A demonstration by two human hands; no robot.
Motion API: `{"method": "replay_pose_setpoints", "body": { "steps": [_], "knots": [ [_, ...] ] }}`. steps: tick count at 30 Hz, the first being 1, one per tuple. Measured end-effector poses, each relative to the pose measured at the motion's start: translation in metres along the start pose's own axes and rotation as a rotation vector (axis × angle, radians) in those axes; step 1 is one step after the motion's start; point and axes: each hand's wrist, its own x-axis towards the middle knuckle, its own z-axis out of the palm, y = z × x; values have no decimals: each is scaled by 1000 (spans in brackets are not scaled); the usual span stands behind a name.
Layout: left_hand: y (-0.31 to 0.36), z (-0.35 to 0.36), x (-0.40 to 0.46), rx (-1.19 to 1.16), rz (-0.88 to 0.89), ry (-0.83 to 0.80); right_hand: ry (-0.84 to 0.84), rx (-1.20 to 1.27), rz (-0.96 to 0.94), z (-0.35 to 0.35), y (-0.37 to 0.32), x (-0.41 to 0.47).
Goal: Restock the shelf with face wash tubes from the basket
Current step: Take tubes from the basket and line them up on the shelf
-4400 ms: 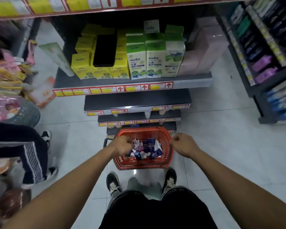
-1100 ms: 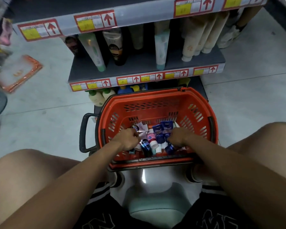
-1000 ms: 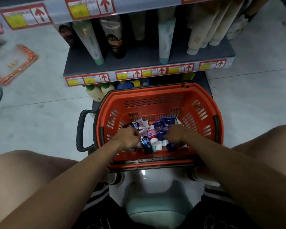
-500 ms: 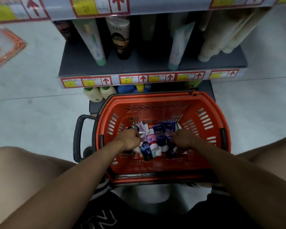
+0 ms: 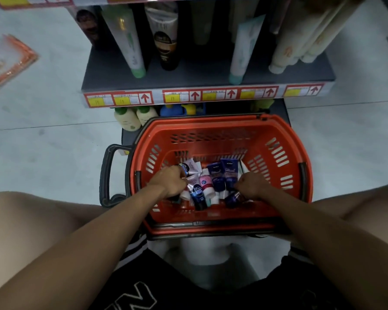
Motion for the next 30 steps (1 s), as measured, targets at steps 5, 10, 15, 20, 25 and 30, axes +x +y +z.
{"method": "replay_pose_setpoints", "body": {
  "steps": [5, 10, 15, 20, 25, 30],
  "knots": [
    [2, 2, 26, 68, -12, 14, 26, 105, 29, 1, 4, 21],
    [-7, 16, 61, 207, -23, 12, 85, 157, 86, 10, 13, 49],
    [-19, 33, 90, 312, -97, -45, 94, 305, 115, 28, 21, 83],
    [-25, 43, 108, 434, -81, -4, 137, 232, 92, 50, 14, 118],
    [-25, 44, 123, 454, -104, 11, 192, 149, 211, 63, 8, 141],
    [-22, 48, 129, 505, -145, 18, 137, 85, 355, 57, 4, 155]
  ]
}}
